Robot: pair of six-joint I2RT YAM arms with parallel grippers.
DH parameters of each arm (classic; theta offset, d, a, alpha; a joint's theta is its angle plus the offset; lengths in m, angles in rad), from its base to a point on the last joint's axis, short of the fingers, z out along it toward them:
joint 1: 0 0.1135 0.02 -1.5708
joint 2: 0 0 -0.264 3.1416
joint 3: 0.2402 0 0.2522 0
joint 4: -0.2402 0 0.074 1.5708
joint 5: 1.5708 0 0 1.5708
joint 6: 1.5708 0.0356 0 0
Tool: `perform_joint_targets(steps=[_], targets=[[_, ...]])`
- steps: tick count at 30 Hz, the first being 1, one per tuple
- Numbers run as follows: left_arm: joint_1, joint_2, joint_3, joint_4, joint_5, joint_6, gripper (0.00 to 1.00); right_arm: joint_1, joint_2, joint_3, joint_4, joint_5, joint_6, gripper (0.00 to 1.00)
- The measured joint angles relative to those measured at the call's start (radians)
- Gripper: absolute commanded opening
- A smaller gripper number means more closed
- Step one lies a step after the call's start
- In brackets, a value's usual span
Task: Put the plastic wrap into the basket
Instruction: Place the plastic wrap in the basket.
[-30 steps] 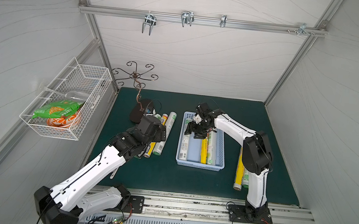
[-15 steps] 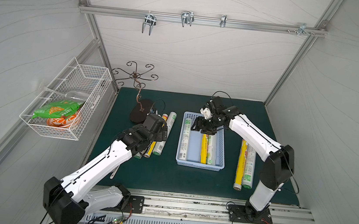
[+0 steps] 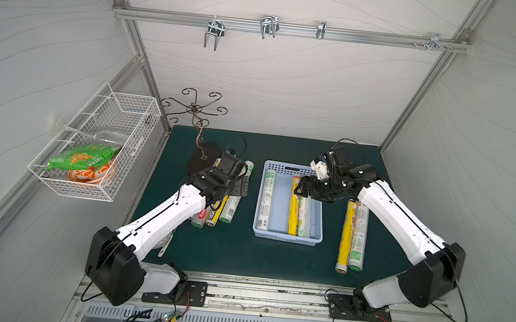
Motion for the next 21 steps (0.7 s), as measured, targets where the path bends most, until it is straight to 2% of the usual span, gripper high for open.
perform_joint_targets(steps=[11,21], targets=[[0.04,0.161,0.003,0.058,0.027,0.008,0.95,-0.126,-0.19,-0.214,-0.028,-0.012,-0.048,0.99],[0.07,0.258,0.003,0.104,0.105,0.019,0.93,-0.224,-0.269,-0.335,-0.037,-0.045,-0.088,0.99]])
